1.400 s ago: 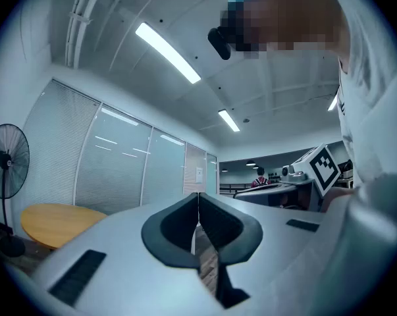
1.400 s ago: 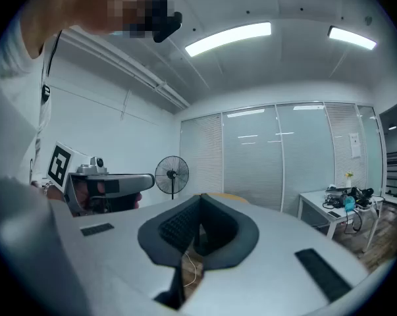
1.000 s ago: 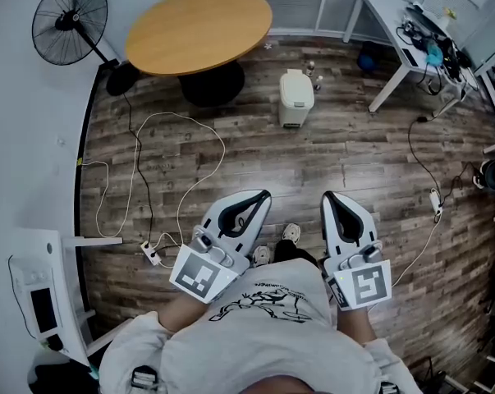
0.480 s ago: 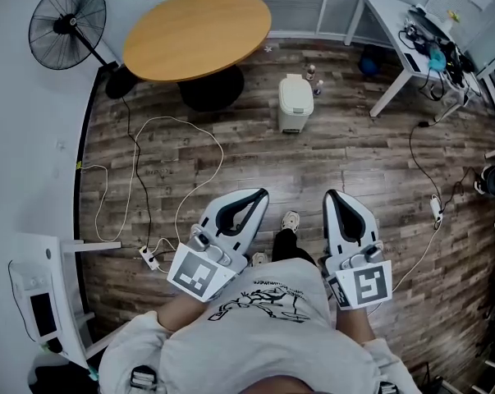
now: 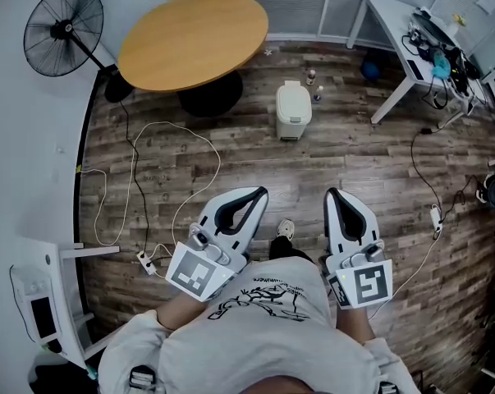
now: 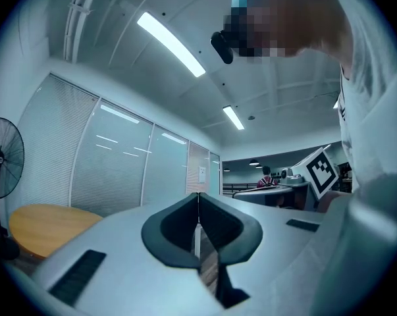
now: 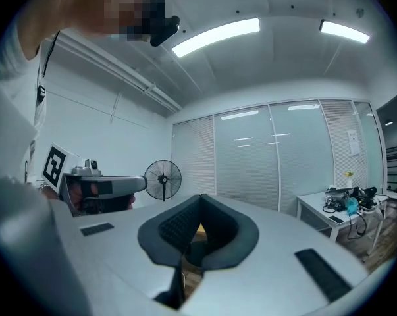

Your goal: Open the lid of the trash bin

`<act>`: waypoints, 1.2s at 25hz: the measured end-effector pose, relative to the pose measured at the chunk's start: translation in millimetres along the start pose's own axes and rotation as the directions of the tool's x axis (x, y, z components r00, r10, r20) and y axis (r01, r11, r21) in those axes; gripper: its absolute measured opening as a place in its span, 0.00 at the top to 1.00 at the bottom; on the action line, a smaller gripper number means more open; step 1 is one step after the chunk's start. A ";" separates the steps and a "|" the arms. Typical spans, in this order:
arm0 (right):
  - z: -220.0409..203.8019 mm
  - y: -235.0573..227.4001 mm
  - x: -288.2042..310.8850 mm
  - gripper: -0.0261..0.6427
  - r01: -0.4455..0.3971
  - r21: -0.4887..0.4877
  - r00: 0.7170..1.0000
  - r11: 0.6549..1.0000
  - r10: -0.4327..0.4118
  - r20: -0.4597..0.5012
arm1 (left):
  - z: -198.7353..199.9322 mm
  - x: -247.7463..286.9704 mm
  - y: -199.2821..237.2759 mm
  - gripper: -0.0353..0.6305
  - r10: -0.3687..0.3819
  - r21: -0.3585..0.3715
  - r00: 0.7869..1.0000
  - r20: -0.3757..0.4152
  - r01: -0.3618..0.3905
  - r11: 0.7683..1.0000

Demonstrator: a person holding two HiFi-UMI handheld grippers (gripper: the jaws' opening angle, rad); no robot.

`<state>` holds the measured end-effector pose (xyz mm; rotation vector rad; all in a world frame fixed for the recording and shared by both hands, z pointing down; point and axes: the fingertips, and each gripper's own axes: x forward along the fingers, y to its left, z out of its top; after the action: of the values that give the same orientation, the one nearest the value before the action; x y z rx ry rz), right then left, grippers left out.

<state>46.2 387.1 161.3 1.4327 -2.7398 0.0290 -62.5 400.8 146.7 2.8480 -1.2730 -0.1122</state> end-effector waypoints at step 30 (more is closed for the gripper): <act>-10.3 -157.9 72.8 0.95 -0.030 0.017 0.999 0.999 0.030 -0.025 | -18.9 170.8 34.8 0.92 0.026 0.008 0.999 -0.032 -0.026 1.000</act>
<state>134.8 237.7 174.4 1.3853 -2.7472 0.0704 26.6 250.2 157.4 2.8262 -1.3068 -0.0615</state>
